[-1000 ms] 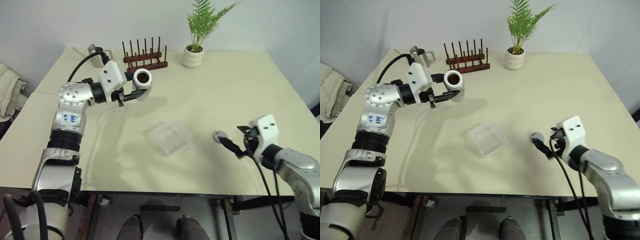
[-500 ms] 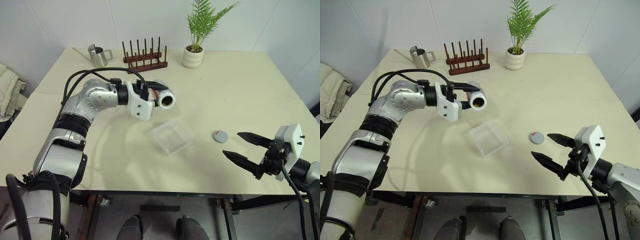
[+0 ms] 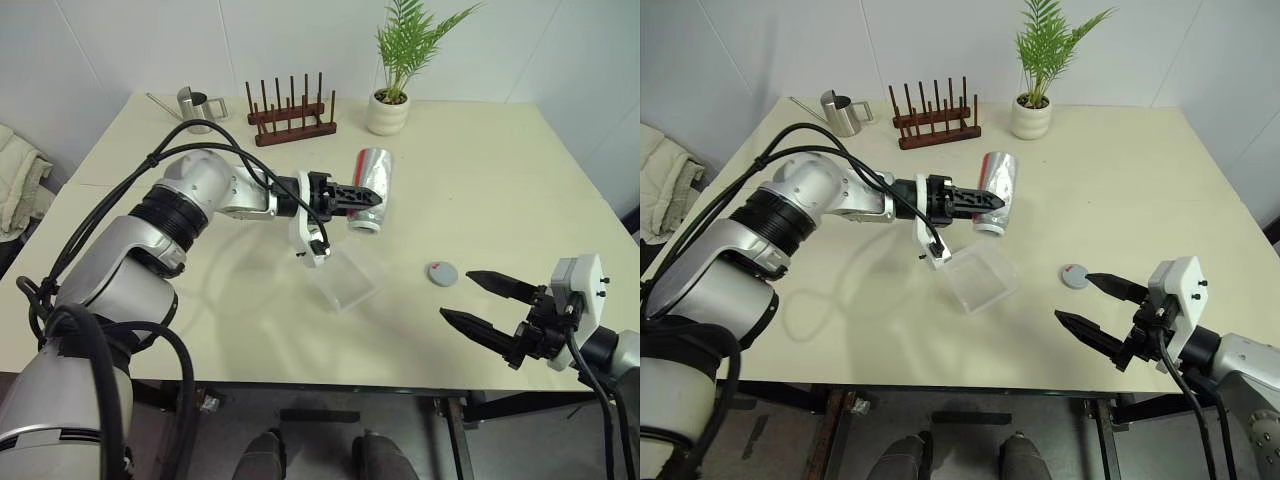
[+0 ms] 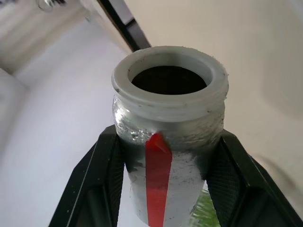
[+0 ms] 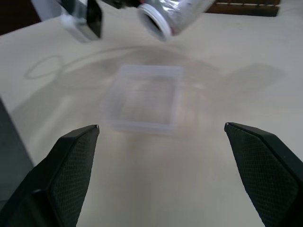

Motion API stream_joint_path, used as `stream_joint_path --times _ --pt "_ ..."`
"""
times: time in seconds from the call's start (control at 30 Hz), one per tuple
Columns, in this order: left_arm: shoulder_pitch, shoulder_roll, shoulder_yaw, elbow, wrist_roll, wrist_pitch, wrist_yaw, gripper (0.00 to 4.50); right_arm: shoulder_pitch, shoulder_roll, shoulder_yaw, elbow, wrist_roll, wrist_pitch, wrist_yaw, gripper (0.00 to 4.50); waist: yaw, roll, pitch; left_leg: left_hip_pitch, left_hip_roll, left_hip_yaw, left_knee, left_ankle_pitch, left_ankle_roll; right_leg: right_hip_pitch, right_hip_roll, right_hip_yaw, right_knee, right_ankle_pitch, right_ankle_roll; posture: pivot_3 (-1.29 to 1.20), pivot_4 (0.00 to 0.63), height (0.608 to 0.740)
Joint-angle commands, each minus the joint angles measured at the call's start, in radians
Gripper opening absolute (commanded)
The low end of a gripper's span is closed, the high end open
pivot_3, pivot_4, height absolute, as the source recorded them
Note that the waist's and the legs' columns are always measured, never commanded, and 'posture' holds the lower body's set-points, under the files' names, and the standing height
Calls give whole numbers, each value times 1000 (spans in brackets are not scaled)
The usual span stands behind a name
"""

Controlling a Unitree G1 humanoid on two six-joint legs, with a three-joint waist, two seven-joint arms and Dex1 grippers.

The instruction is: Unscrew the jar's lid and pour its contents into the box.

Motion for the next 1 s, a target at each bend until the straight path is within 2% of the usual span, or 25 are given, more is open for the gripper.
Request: stream_joint_path --times 0.03,0.2,0.47,0.53,0.6,0.7,0.77,0.9,0.93,1.0 --pt "-22 24 -58 -52 80 94 153 2061 16 -20 -48 -41 29 -12 -12 4466 -2 0 0 0 0 0 0 0 0 0 0 0 0 0 0 0 150 740" --pt "2 61 -97 -98 130 206 206 2061 16 -20 -44 -40 22 -30 -36 4466 -2 0 0 0 0 0 0 0 0 0 0 0 1 0 0 0 150 740" --pt "1 62 -139 -58 175 334 306 2061 -34 -30 7 -7 -2 -52 -39 4466 5 0 0 0 0 0 1 0 0 0 0 0 2 0 0 0 150 740" --pt "1 53 -146 -32 171 343 309 2061 -52 -34 19 2 -6 -54 -37 4466 6 0 0 0 0 0 1 0 0 0 0 0 2 0 0 0 150 740" --pt "-8 44 -134 4 107 258 284 2061 -66 -38 27 11 -10 -54 -36 4466 9 0 0 0 0 0 1 0 -1 -1 0 0 2 0 0 0 150 740" --pt "-9 42 -110 26 55 223 253 2061 -75 -42 36 22 -19 -64 -31 4466 17 0 0 0 0 0 1 0 -1 -1 0 0 3 0 0 0 150 740" --pt "1 27 -41 95 -76 155 164 2061 -80 -41 47 28 -27 -71 -29 4466 23 0 0 0 0 0 1 1 -1 -1 0 0 3 0 0 0 150 740" --pt "67 -44 244 281 -568 38 -254 2061 -99 -46 59 39 -30 -69 -16 4466 23 0 0 0 0 1 2 1 -1 -1 0 0 4 0 0 0 150 740" --pt "96 -76 331 308 -718 39 -400 2061 -106 -48 62 46 -31 -68 -14 4466 23 0 0 0 0 1 2 1 -1 -1 0 0 4 0 0 0 150 740" --pt "132 -111 446 314 -895 78 -584 2061 -116 -56 65 59 -33 -70 -1 4466 23 0 0 1 0 1 3 2 -3 -1 -1 0 5 0 -1 0 150 740"
